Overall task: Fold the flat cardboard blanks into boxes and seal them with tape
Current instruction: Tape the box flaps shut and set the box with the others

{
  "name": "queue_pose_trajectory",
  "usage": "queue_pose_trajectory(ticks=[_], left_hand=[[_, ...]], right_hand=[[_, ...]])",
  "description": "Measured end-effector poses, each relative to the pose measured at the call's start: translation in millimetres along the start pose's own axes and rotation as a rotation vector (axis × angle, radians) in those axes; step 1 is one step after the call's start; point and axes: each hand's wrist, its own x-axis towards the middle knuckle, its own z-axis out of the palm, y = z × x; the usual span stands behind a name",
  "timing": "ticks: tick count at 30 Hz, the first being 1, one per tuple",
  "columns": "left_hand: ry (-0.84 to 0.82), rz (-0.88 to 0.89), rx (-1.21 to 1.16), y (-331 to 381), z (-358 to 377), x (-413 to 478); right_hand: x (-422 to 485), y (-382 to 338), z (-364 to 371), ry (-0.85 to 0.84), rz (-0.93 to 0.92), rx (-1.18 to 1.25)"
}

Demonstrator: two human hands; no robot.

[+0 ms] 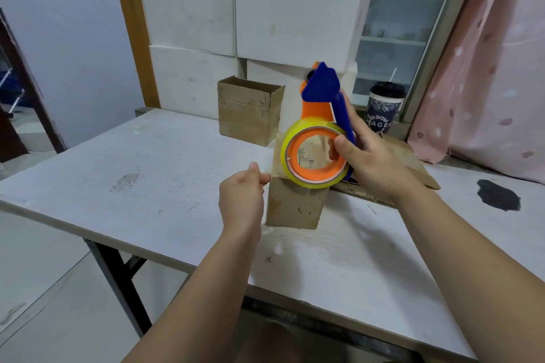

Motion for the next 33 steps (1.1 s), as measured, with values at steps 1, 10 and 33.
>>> queue_pose_trajectory(ticks=[1, 10, 33], left_hand=[[0.005, 0.033, 0.031, -1, 0, 1], [0.025, 0.117, 0.235, -11, -2, 4], [0.098, 0.143, 0.538, -18, 0, 17]], right_hand=[[-2, 0, 1, 0.014, -0.003, -0.002], [-1, -10, 3, -0.020, -0.026, -0.066], [-3, -16, 12, -0.035, -0.003, -0.075]])
